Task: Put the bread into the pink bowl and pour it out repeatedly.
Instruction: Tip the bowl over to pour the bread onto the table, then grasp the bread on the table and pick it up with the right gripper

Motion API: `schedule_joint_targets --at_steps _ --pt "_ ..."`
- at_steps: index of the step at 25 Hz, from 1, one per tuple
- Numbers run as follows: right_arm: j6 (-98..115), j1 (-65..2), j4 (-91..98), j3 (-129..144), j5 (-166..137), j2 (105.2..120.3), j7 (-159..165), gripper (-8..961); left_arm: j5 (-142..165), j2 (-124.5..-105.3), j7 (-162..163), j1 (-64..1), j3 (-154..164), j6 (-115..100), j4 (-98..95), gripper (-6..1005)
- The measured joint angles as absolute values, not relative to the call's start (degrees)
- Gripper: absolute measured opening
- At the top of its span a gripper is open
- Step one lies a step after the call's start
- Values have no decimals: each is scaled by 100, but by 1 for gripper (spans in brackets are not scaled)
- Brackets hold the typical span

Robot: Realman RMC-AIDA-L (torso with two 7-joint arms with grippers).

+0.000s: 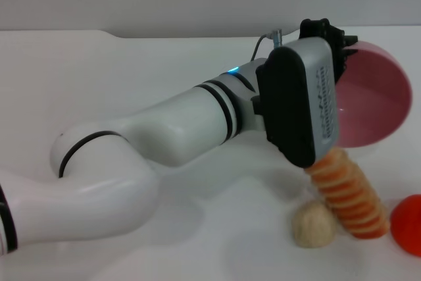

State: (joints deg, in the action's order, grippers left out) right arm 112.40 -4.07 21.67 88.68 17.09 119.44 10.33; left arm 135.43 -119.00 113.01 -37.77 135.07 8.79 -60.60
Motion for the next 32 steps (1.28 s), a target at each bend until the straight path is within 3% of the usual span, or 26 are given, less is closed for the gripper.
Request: schedule_joint_targets --at_steps 19,23,29,32 --pt "11259 -640 1989 9356 1714 11918 1092 533 13036 -11861 12029 -3853 12581 1287 -6090 47" --pt "10845 -718 1988 9395 1714 11911 1125 533 12792 -11846 12802 -4215 11529 31 -6048 47" --pt "9904 -960 1965 9413 1716 11881 1243 533 12142 -11834 12954 -5475 9548 -2502 -4860 46" --pt "9490 -1043 2010 9419 1713 11863 1383 533 12151 -11796 12753 -5781 8636 -3831 -4658 46"
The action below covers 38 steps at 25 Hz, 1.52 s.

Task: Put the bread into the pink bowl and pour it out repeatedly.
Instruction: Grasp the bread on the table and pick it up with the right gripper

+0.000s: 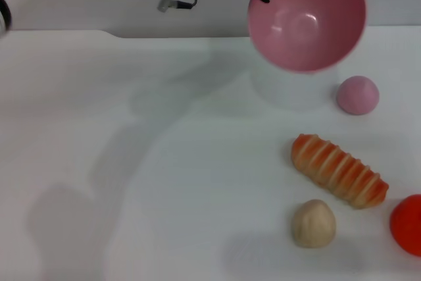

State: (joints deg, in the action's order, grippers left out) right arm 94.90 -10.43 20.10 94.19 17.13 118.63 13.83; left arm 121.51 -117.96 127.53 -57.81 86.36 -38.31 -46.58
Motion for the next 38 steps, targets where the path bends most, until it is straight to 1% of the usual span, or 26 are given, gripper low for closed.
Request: schedule_joint_targets --at_steps 1,6,8,9,12,16,21,23,25,27,29,33,38 --pt "9337 -1076 2013 9421 1713 11848 1479 533 12187 -11782 12729 -5834 8393 -4168 -4632 46" --pt "8551 -1239 2039 9381 1496 11720 2061 533 12766 -11565 12739 -6026 6925 -5990 -4604 47" --pt "8188 -1339 2045 9364 1315 11625 2363 532 12991 -11412 12756 -6023 6396 -6675 -4630 47" --pt "7970 -1394 2045 9363 1210 11561 2532 532 13048 -11366 12758 -6003 6273 -6866 -4643 47" --pt "7142 -1623 2047 9361 753 11314 3268 532 13217 -11199 12782 -5856 5871 -7453 -4731 47" --pt "6282 -1945 2059 9361 -244 10958 4454 532 13259 -11073 12784 -5582 5624 -7899 -4766 47" --pt "5684 -2323 2431 9211 -2523 10466 6717 532 13217 -11047 12788 -5234 5593 -8061 -4767 46" --pt "5640 -2477 2695 8905 -3871 10341 7699 532 13211 -11058 12788 -5153 5590 -8097 -4767 46" --pt "5687 -2665 3049 8477 -5752 10251 8984 532 13211 -11075 12788 -5091 5591 -8135 -4767 46" --pt "5860 -2825 3370 8126 -7251 10219 10016 532 13214 -11082 12786 -5048 5586 -8170 -4767 47" --pt "6150 -2957 3803 7777 -8739 10245 10894 532 13218 -11088 12778 -4996 5583 -8189 -4767 47" --pt "6971 -3123 4786 7303 -10886 10369 12083 532 13222 -11094 12743 -4945 5580 -8196 -4766 47" --pt "8413 -3437 5767 6964 -12297 10531 12808 532 13232 -11093 12739 -4935 5626 -8207 -4736 46"
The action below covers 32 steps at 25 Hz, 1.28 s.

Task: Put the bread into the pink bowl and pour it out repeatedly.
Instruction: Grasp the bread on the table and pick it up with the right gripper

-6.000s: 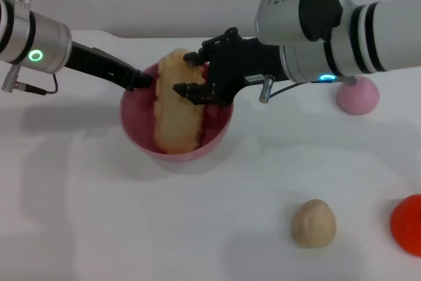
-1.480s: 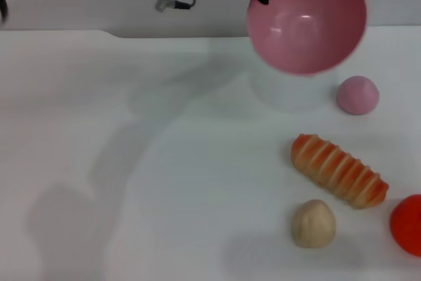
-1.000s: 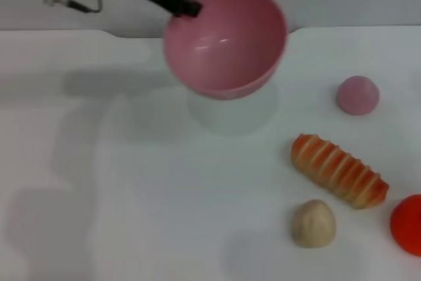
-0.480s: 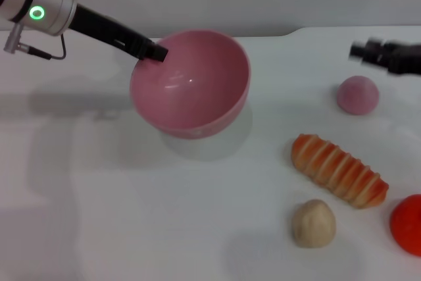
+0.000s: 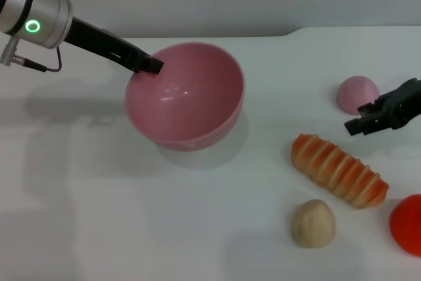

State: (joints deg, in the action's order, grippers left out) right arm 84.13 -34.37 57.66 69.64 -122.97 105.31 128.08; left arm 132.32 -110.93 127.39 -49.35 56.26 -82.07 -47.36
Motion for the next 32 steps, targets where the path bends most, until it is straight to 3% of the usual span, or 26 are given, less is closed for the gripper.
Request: schedule_joint_targets --at_steps 8,12,17,18,19,32 --pt "9565 -3896 6410 6978 -13088 10763 13170 532 13240 -11108 12753 -4883 5634 -8254 -4718 46" --pt "9631 -3964 6463 6982 -13757 11094 13179 532 13244 -11161 12735 -4782 5633 -8261 -4728 47" --pt "9527 -3899 6518 6960 -14679 11662 12954 532 13225 -11208 12726 -4655 5606 -8257 -4762 46" --pt "9527 -3899 6518 6960 -14679 11662 12954 531 13220 -11214 12724 -4642 5597 -8252 -4762 46" --pt "9406 -3848 6487 6992 -14910 11810 12857 531 13217 -11220 12722 -4635 5591 -8244 -4762 46" --pt "8922 -3809 6012 7032 -15043 11843 12834 531 13238 -11366 12646 -4618 5639 -8188 -4764 47"
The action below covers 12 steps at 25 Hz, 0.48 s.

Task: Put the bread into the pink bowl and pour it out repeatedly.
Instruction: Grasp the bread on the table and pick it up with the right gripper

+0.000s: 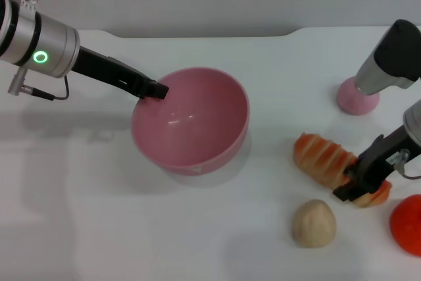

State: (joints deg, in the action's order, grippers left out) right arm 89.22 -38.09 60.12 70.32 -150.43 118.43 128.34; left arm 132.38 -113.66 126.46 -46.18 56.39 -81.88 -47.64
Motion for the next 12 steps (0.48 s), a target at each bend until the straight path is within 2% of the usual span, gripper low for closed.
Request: schedule_joint_targets --at_steps 12 --pt "8627 -3727 6154 6900 -15220 11840 12827 531 13251 -11376 12567 -4585 5650 -8152 -4731 47"
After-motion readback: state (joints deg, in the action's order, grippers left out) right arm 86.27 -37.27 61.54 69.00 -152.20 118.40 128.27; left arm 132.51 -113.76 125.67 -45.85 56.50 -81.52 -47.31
